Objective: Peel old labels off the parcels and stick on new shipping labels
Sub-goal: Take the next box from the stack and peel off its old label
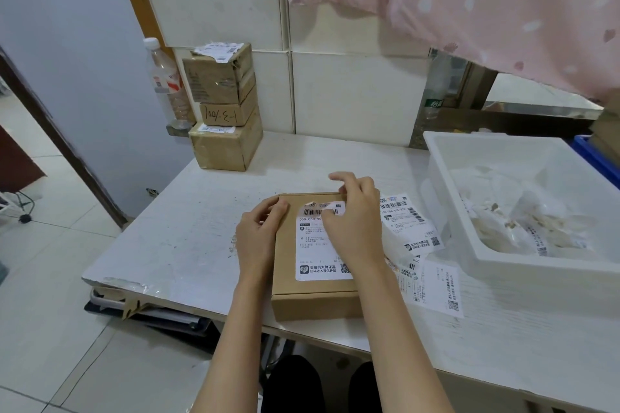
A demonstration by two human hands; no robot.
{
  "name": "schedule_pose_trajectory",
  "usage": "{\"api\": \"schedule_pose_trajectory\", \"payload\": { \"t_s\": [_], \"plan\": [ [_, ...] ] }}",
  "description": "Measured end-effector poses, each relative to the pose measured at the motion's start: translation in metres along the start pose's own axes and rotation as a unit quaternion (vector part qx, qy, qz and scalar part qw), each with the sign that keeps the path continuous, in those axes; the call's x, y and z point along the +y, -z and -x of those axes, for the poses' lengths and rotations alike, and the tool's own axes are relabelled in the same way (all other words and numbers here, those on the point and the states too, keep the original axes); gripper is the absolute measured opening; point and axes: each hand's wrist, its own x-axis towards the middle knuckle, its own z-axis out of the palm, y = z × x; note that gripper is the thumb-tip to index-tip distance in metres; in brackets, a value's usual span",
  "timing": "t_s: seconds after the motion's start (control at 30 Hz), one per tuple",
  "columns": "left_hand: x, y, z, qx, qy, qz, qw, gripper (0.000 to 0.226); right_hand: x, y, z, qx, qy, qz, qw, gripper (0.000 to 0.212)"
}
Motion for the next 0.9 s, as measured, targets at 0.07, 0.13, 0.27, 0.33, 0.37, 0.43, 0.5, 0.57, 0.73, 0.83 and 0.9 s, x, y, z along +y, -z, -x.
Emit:
{"api": "schedule_pose_trajectory", "payload": {
  "t_s": [0.07,0.13,0.27,0.33,0.37,0.43,0.5,0.57,0.73,0.83,0.9],
  "plan": [
    [-0.0011,-0.0001,-0.0007,0.002,0.001,0.000,1.000,0.026,0.0029,-0.0015,-0.0001,0.026,-0.011,0.075,0.997,0.025],
    [-0.0008,-0.0003,-0.0007,0.003,0.006,0.003,1.000,0.022,0.0043,-0.0042,-0.0004,0.042,-0.012,0.100,0.994,0.011],
    [0.0002,-0.0003,-0.0002,0.003,0.005,0.006,1.000,0.019,0.0048,-0.0058,-0.0016,0.041,0.013,0.118,0.992,0.008],
    [0.0012,-0.0005,0.0004,0.003,0.007,0.007,1.000,0.020,0.0051,-0.0061,-0.0020,0.026,0.019,0.137,0.990,0.013],
    [0.0015,-0.0005,0.0008,0.002,0.007,0.006,1.000,0.019,0.0051,-0.0062,-0.0019,0.023,0.021,0.147,0.989,0.012],
    [0.0008,-0.0002,0.0005,-0.001,0.007,0.004,1.000,0.019,0.0043,-0.0064,-0.0023,0.022,0.022,0.159,0.987,0.009],
    [-0.0002,0.0003,0.0002,-0.003,0.007,0.004,1.000,0.025,0.0039,-0.0063,-0.0032,0.013,0.016,0.167,0.986,0.008],
    [-0.0021,0.0003,0.0002,-0.001,0.006,0.003,1.000,0.034,0.0036,-0.0055,-0.0038,0.003,0.022,0.174,0.985,0.009],
    [-0.0039,0.0008,-0.0010,0.000,-0.002,-0.004,1.000,0.036,0.0053,-0.0036,-0.0025,-0.019,0.062,0.183,0.981,0.009],
    [-0.0026,0.0002,-0.0002,0.004,0.001,-0.006,1.000,0.033,0.0066,-0.0041,-0.0024,-0.015,0.088,0.193,0.977,0.010],
    [-0.0021,0.0000,0.0001,0.006,0.000,-0.004,1.000,0.031,0.0068,-0.0047,-0.0023,-0.018,0.100,0.200,0.975,0.013]
  ]
}}
